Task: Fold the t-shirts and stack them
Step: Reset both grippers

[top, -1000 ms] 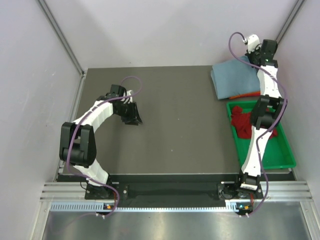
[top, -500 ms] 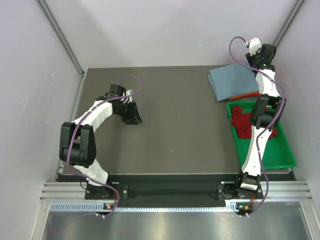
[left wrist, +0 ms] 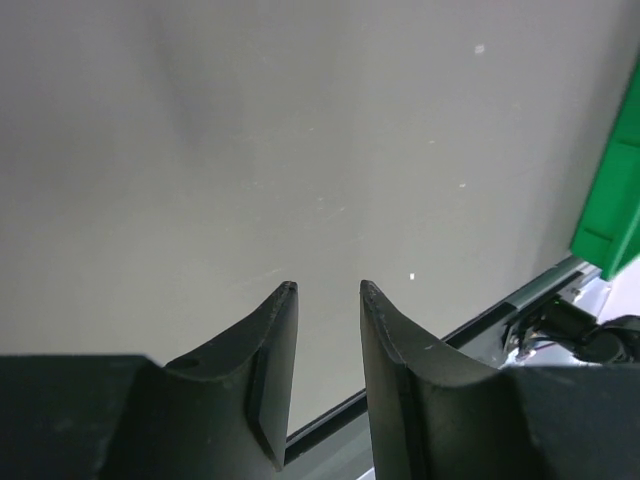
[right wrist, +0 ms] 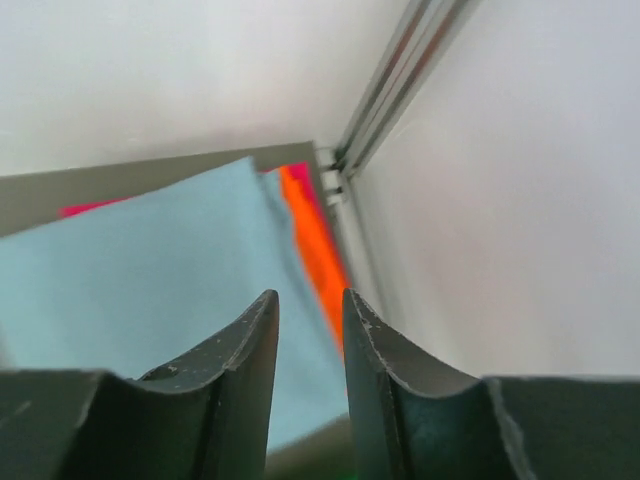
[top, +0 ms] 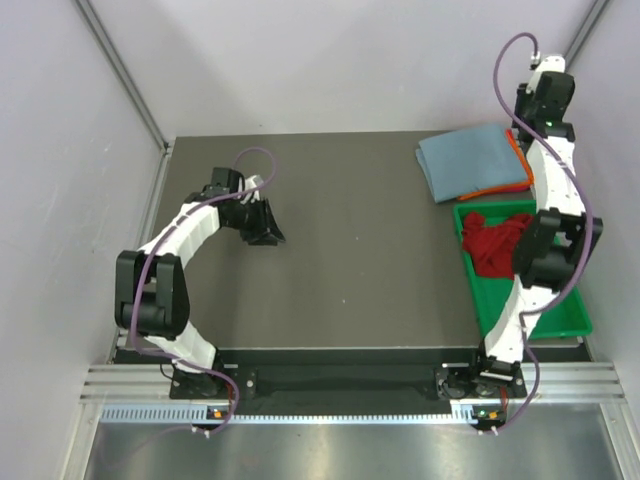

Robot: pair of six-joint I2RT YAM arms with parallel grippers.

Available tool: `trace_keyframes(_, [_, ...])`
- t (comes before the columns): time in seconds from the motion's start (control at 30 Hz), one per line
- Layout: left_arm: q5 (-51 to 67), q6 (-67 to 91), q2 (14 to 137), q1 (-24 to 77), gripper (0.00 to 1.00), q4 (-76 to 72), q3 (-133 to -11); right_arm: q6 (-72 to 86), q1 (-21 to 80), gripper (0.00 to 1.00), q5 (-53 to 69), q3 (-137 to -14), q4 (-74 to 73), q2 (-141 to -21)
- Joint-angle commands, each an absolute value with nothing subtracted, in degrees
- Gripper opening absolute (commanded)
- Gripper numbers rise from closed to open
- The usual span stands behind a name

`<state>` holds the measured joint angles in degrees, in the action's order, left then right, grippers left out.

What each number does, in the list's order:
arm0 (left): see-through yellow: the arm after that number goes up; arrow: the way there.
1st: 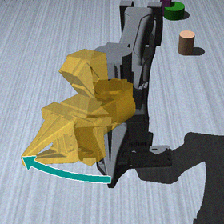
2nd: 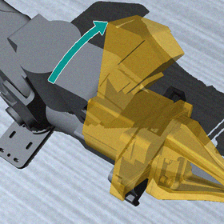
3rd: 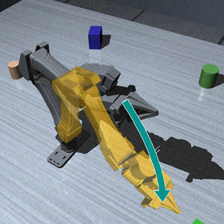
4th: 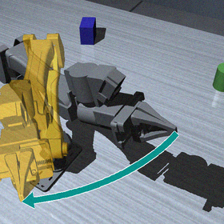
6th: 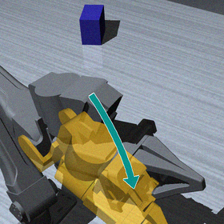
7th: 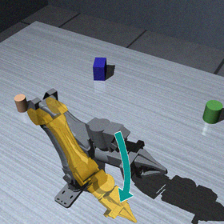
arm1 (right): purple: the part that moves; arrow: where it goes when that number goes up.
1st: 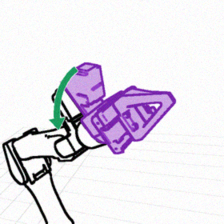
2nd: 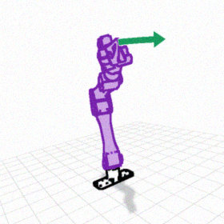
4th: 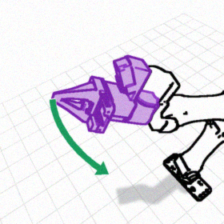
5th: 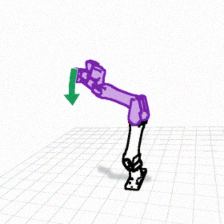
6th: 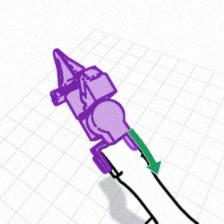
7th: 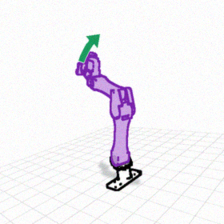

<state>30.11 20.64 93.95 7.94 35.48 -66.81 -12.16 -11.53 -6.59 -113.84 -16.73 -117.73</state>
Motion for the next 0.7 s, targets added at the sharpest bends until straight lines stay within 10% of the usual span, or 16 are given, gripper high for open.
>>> trace_keyframes(0.0, [35.58,21.0,88.87,7.38,0.37,30.51,-66.18,4.96,-9.76,0.34,-7.04,-108.05,-22.92,-105.58])
trace_keyframes(0.33, [44.8,26.71,78.23,7.47,0.37,22.68,-62.58,16.52,-0.53,0.47,8.48,-78.42,-32.43,-74.82])
trace_keyframes(0.53, [42.81,24.09,67.69,7.56,0.4,23.55,-61.0,22.14,2.11,0.68,17.38,-62.15,-30.85,-57.76])
trace_keyframes(0.67, [39.21,23.56,60.76,7.56,0.48,25.48,-59.42,23.73,2.28,1.0,21.17,-57.67,-32.52,-48.19])
